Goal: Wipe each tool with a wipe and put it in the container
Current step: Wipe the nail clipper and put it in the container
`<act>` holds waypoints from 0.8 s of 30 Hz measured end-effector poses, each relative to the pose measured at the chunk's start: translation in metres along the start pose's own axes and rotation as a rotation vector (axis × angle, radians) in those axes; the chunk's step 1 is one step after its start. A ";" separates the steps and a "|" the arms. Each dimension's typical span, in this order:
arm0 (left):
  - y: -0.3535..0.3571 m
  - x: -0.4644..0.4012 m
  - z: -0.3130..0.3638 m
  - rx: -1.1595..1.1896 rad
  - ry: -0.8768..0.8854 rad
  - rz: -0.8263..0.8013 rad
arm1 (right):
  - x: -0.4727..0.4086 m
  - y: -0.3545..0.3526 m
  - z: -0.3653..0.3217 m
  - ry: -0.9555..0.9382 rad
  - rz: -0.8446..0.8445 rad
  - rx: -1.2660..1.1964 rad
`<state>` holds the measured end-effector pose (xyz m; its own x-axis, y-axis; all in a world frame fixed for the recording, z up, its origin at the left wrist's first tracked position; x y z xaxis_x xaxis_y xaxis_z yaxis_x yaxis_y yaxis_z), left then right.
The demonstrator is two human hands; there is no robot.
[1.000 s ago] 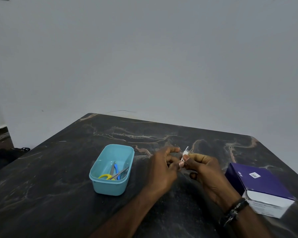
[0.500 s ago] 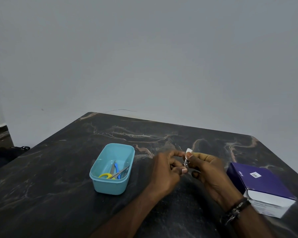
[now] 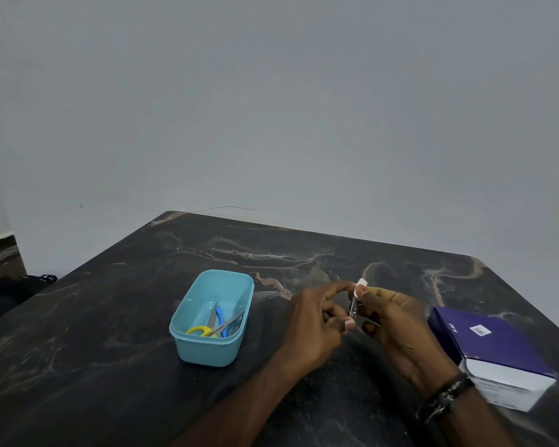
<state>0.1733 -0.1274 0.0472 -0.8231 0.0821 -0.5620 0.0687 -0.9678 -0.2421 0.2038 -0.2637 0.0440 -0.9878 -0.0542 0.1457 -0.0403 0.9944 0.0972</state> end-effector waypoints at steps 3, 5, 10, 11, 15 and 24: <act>-0.004 -0.001 -0.004 -0.032 -0.013 0.016 | 0.002 0.006 0.002 0.044 -0.099 0.046; -0.006 -0.002 -0.007 -0.027 -0.032 0.016 | 0.005 0.009 0.002 0.064 -0.151 0.080; -0.005 -0.002 -0.008 -0.027 -0.021 -0.004 | 0.004 0.007 0.001 0.066 -0.124 0.087; -0.003 -0.002 -0.008 -0.024 -0.009 -0.011 | 0.003 0.006 0.000 0.056 -0.095 0.070; 0.003 -0.001 -0.006 -0.009 0.013 -0.055 | 0.002 0.002 -0.002 0.024 -0.008 0.008; -0.006 -0.004 -0.011 0.019 -0.052 -0.028 | 0.007 0.008 -0.001 0.091 -0.166 0.118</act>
<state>0.1822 -0.1194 0.0417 -0.8525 0.0976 -0.5135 0.0347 -0.9697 -0.2419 0.1968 -0.2566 0.0466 -0.9488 -0.2206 0.2260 -0.2238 0.9746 0.0118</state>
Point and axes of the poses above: each hand's wrist, its own x-axis away from the middle knuckle, its own y-axis out of the palm, z = x × y, the point moved 5 cm from there along -x, towards the middle knuckle, and after that the axes turned 9 degrees about y, right-handed, at the moved point
